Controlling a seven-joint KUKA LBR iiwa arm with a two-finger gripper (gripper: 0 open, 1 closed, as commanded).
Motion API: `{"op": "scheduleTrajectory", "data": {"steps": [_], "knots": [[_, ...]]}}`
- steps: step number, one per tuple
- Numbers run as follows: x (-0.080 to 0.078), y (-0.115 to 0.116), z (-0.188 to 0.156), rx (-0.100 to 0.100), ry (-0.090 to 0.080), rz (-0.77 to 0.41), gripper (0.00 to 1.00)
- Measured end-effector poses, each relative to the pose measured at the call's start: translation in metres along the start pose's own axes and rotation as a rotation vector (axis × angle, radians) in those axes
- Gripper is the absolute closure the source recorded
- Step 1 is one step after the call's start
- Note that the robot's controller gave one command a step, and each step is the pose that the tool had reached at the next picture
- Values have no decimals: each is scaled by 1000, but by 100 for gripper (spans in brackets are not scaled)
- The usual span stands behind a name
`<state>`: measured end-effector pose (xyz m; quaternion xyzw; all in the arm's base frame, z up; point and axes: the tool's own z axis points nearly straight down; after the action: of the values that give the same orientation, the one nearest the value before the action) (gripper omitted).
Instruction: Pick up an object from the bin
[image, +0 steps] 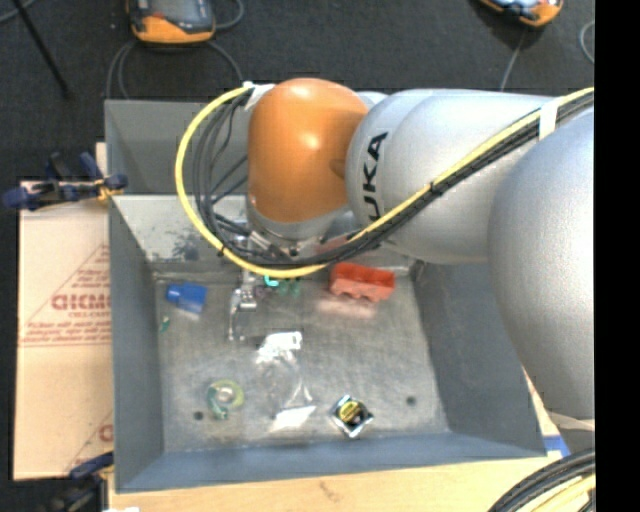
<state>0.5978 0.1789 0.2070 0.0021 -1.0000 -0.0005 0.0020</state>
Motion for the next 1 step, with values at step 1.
{"op": "scheduleTrajectory", "data": {"steps": [1], "knots": [[-22,-24,126,4,-1,-127,0]]}}
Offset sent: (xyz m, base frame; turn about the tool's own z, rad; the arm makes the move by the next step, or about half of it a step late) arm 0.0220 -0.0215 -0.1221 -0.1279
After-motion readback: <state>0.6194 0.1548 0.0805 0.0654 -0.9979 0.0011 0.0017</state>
